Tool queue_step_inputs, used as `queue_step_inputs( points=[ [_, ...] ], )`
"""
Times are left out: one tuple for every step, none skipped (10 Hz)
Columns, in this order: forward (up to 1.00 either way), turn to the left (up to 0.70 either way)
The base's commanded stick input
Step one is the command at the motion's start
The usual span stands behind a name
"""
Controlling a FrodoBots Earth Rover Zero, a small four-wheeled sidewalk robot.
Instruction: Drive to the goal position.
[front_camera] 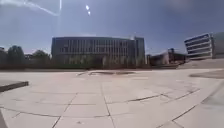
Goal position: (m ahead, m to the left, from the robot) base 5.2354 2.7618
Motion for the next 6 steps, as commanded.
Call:
queue_step_inputs(
  points=[
    [0.7,0.0],
    [0.7,0.01],
    [0.7,0.01],
    [0.7,0.01],
    [0.7,0.01],
    [0.7,0.01]
  ],
)
